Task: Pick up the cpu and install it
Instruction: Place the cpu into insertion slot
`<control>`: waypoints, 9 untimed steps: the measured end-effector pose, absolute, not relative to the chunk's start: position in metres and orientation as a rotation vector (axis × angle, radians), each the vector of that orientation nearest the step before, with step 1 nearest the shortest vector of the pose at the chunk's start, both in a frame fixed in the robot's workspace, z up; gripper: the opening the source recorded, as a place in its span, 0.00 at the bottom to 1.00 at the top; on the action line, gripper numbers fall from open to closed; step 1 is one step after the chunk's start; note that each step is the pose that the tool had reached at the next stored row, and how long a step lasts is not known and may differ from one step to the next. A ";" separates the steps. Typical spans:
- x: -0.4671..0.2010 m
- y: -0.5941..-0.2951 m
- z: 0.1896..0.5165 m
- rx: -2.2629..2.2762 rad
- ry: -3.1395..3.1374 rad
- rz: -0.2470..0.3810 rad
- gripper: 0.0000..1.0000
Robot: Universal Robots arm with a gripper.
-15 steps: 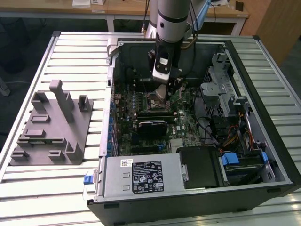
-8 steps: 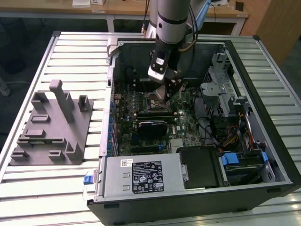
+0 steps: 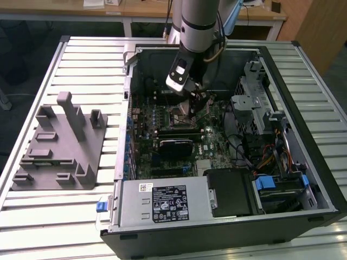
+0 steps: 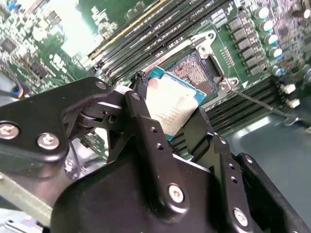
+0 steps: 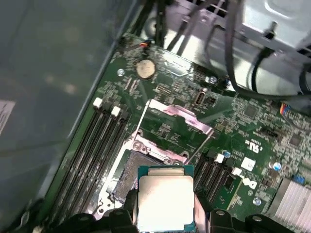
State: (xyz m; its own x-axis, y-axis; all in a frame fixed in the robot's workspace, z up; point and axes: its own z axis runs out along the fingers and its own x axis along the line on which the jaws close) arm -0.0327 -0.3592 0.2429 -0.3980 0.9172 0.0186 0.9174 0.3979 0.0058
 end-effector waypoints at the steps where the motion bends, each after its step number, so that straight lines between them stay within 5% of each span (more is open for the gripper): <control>1: -0.033 -0.359 0.242 -1.742 -2.599 -0.024 0.54; 9: -0.033 -0.359 0.239 -1.927 -2.467 -0.025 0.54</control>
State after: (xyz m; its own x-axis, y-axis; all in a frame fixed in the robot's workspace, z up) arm -0.0327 -0.3592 0.2392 -0.2423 0.9700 0.0186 0.9702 0.2422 0.0058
